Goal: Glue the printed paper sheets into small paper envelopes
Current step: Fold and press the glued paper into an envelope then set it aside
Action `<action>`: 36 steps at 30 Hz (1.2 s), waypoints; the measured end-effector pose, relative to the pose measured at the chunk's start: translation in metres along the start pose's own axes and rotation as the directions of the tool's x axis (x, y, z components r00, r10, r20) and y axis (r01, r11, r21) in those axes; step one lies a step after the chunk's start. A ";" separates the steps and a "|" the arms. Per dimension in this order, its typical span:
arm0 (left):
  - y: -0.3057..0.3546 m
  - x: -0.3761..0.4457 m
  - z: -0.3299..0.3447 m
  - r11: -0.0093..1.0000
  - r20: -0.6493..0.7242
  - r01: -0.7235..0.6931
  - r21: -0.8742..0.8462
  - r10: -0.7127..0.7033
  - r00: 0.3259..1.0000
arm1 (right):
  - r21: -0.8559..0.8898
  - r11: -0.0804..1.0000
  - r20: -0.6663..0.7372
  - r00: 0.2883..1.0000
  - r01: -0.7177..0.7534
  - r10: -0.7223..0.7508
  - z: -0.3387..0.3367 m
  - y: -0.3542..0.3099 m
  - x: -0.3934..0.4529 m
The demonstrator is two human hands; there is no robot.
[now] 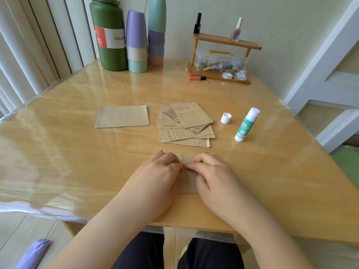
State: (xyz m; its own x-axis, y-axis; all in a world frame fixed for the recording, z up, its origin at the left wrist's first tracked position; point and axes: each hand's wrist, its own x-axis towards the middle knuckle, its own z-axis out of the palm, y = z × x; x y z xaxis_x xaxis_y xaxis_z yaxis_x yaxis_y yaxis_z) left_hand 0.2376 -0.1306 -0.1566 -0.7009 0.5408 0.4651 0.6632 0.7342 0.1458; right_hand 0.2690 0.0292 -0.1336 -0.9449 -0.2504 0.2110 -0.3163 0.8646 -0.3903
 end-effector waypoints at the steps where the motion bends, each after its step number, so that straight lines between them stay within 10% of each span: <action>1: -0.001 -0.001 -0.001 1.000 0.002 0.008 -0.008 -0.008 1.000 | 0.000 1.000 -0.011 1.000 -0.013 0.013 -0.001 0.002 -0.001; 36: -0.016 0.003 -0.004 0.998 0.022 0.068 -0.003 -0.068 0.997 | -0.101 0.981 -0.096 0.983 -0.164 0.154 -0.019 0.026 -0.002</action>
State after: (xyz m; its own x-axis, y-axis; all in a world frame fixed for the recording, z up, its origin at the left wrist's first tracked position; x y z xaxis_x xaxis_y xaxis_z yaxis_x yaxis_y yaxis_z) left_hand 0.2260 -0.1422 -0.1546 -0.7497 0.4989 0.4348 0.6151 0.7677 0.1799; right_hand 0.2639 0.0597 -0.1272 -0.9697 -0.0710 0.2337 -0.1471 0.9336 -0.3268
